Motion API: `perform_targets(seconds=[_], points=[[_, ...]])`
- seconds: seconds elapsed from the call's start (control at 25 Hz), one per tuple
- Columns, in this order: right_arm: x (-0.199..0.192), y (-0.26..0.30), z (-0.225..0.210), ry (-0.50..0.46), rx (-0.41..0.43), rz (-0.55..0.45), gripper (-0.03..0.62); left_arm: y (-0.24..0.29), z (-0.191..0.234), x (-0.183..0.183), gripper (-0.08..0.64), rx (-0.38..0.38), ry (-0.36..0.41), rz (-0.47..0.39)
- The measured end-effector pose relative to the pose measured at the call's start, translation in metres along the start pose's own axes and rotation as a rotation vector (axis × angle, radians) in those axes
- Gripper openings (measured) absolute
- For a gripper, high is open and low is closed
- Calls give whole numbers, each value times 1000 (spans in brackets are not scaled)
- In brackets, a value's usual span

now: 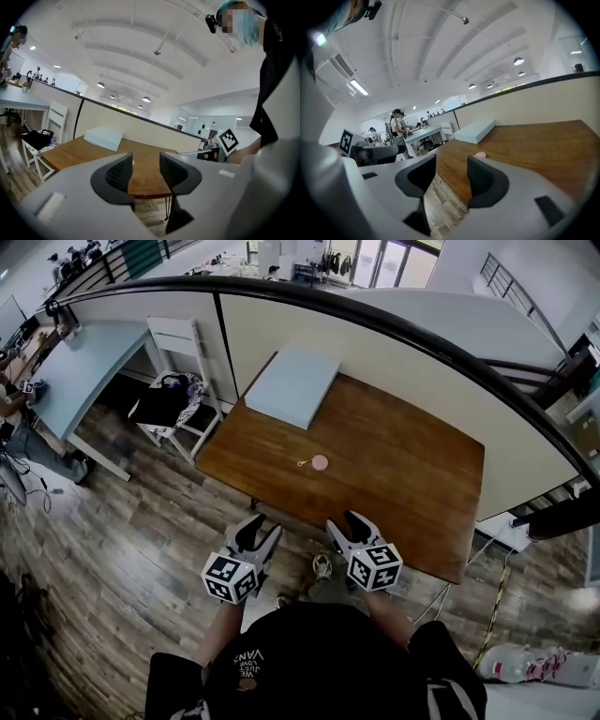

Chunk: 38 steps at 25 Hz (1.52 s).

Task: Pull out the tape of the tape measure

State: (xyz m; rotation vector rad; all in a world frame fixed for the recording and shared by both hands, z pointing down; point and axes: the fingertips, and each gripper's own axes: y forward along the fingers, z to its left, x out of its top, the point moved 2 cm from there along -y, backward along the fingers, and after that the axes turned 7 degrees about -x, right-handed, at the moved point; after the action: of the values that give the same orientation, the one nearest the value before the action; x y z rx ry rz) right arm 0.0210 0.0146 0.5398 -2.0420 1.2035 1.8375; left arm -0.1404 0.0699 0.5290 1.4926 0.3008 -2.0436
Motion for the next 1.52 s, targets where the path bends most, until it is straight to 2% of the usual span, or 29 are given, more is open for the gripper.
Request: perform_targets(seconds=[0.32, 0.68, 0.92, 1.2, 1.52], points=[[8, 50, -37, -28, 65, 67, 176, 49, 18, -2, 166, 48, -20, 28], [20, 97, -82, -96, 151, 148, 176, 99, 47, 5, 166, 155, -41, 18], [18, 125, -98, -157, 192, 197, 176, 113, 63, 5, 166, 213, -35, 32], [5, 156, -105, -178, 122, 246, 178, 122, 81, 0, 166, 203, -58, 55], [-14, 191, -99, -181, 27, 283, 180, 130, 105, 0, 166, 92, -61, 136]])
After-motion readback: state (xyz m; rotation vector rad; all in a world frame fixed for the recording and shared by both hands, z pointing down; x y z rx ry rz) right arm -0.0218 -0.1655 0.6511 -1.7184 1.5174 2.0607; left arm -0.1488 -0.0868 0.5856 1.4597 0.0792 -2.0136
